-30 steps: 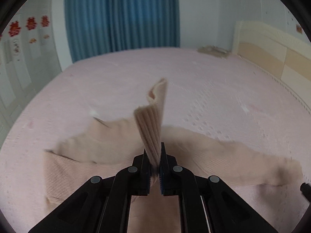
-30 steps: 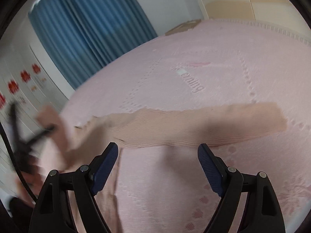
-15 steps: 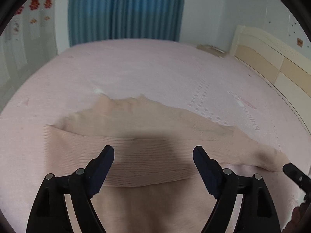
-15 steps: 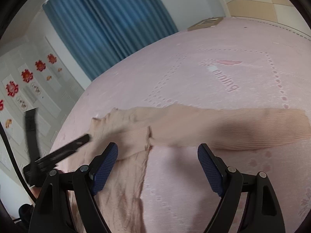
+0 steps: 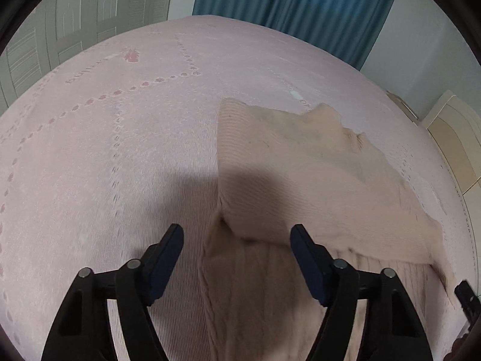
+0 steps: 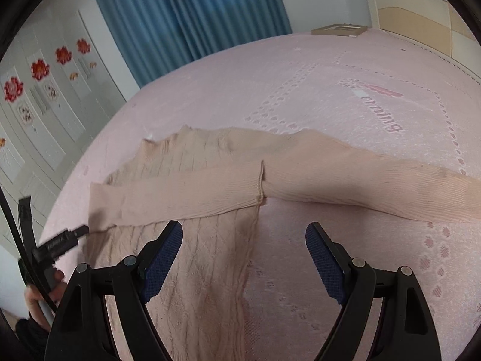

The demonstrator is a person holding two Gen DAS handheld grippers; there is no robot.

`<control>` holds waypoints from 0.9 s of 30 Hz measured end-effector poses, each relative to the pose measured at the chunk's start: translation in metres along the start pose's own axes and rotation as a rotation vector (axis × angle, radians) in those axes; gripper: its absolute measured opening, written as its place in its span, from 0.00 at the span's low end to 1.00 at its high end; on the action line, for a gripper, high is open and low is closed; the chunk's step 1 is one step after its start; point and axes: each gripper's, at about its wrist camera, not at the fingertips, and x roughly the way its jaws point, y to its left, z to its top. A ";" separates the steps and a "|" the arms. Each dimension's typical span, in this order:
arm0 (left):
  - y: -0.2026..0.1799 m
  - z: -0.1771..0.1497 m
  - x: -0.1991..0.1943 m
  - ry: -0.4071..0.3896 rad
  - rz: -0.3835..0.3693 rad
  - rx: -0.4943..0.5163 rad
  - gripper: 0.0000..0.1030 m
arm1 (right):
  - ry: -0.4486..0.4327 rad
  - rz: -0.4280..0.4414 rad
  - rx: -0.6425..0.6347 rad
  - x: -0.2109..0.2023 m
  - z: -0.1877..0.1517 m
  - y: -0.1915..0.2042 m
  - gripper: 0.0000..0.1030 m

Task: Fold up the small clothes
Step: 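Grasp the sweater side edge with the left gripper, fold it inward, release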

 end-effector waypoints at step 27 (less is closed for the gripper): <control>0.001 0.022 0.035 -0.094 0.155 0.057 0.54 | -0.173 -0.210 0.100 -0.089 0.008 -0.062 0.73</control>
